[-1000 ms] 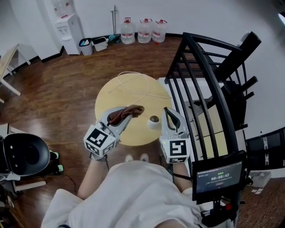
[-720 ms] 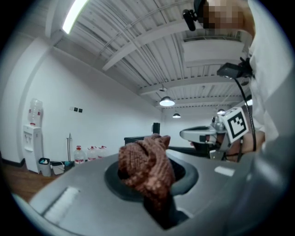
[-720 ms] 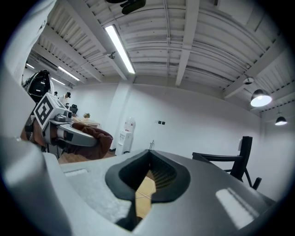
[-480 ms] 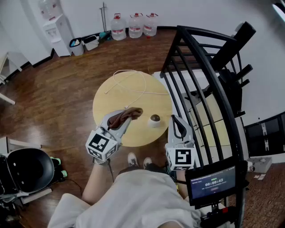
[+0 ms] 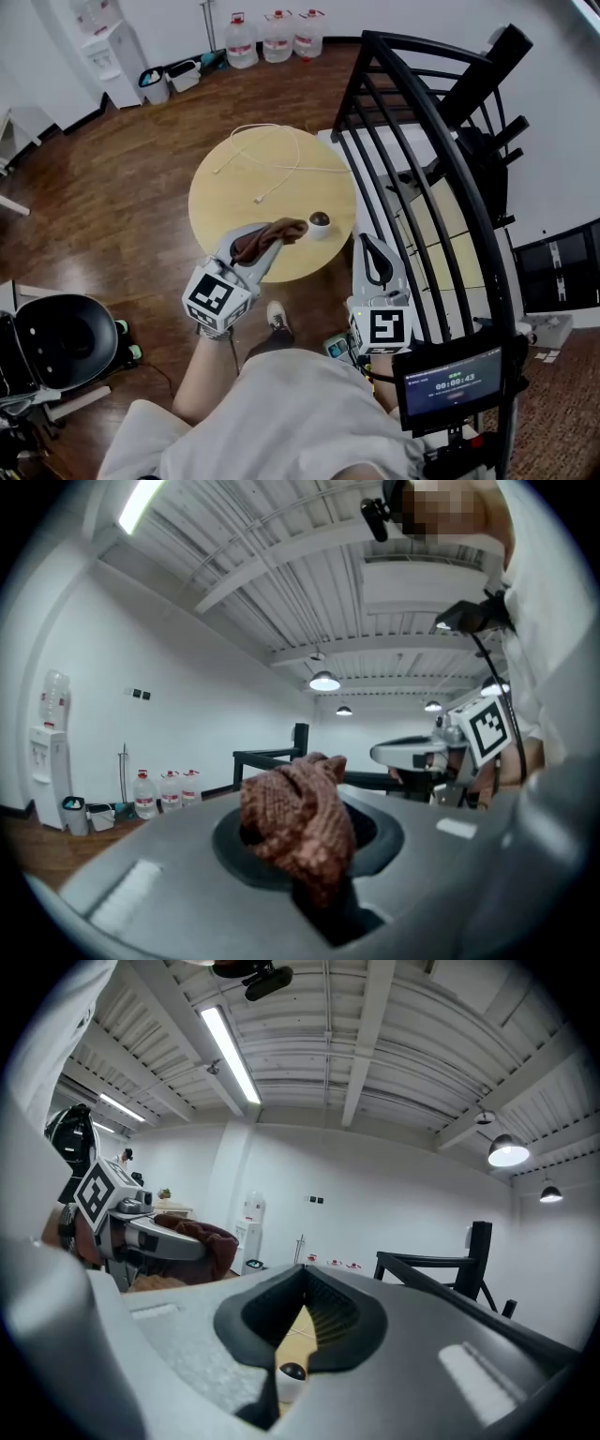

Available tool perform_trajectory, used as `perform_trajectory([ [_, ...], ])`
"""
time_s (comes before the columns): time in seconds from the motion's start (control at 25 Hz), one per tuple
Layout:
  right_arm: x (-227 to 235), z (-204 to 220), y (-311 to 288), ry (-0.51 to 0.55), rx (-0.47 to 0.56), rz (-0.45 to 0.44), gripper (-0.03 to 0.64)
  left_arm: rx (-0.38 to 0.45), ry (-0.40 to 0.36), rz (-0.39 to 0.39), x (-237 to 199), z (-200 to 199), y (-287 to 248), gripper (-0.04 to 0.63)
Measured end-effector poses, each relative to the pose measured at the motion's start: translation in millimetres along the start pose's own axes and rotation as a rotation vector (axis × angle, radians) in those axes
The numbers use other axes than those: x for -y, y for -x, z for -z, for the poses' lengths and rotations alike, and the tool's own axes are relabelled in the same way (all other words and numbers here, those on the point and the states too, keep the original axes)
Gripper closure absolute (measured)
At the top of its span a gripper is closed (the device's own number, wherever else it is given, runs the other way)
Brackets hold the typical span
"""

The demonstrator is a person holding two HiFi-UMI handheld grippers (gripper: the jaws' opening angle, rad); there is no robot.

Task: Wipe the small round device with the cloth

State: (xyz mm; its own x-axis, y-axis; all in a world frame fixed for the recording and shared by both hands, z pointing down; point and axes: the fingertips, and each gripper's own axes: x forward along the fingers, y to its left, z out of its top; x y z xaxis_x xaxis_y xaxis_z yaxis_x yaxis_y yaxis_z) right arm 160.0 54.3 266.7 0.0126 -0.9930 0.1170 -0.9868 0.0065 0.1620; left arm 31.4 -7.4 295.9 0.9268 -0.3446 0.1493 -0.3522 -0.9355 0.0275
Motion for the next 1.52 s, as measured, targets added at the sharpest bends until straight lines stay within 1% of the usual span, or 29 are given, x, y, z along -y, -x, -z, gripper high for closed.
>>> perform_trajectory([
  [0.12, 0.1, 4.2, 21.0, -0.007, 0.006, -0.017, 0.614, 0.003, -0.031, -0.001, 26.6, -3.5, 2.2, 0.506],
  [0.32, -2.7, 10.5, 66.4, -0.030, 0.001, -0.029, 0.614, 0.001, -0.048, -0.007, 78.2, 0.2, 24.9, 0.506],
  [0.4, -4.4, 11.5, 90.0, -0.042, 0.020, -0.045, 0.614, -0.012, -0.056, -0.038, 98.1, 6.6, 33.9, 0.506],
  [0.56, -4.4, 11.8, 134.2, -0.013, 0.061, -0.107, 0.614, -0.007, -0.067, -0.108, 140.8, 4.6, 47.2, 0.506],
  [0.64, -6.1, 16.7, 157.4, -0.005, 0.068, -0.135, 0.614, -0.014, -0.075, -0.125, 165.4, 7.3, 56.5, 0.506],
  [0.76, -12.3, 30.6, 190.0, -0.019, 0.067, -0.167, 0.614, -0.028, -0.056, -0.153, 197.8, 22.4, 72.3, 0.506],
  [0.84, -13.3, 38.9, 208.1, -0.038, 0.058, -0.179, 0.614, -0.038, -0.044, -0.159, 219.6, 28.8, 80.0, 0.506],
  [0.96, -11.2, 43.1, 229.3, -0.055, 0.059, -0.181, 0.614, -0.069, -0.054, -0.171, 247.2, 33.5, 92.9, 0.506],
  [1.08, -15.2, 39.5, 241.5, -0.050, 0.077, -0.185, 0.613, -0.082, -0.044, -0.214, 254.9, 34.2, 105.7, 0.506],
  [1.16, -24.5, 35.7, 246.6, -0.037, 0.091, -0.210, 0.614, -0.078, -0.039, -0.226, 255.8, 32.2, 113.4, 0.506],
  [1.28, -37.6, 27.7, 251.4, -0.017, 0.099, -0.234, 0.614, -0.073, -0.043, -0.230, 254.9, 28.9, 122.0, 0.506],
  [1.4, -41.4, 28.0, 252.0, -0.014, 0.087, -0.211, 0.614, -0.056, -0.059, -0.222, 252.7, 24.0, 127.7, 0.506],
  [1.52, -48.9, 30.4, 253.7, -0.036, 0.065, -0.202, 0.614, -0.046, -0.050, -0.219, 251.1, 22.5, 141.6, 0.506],
])
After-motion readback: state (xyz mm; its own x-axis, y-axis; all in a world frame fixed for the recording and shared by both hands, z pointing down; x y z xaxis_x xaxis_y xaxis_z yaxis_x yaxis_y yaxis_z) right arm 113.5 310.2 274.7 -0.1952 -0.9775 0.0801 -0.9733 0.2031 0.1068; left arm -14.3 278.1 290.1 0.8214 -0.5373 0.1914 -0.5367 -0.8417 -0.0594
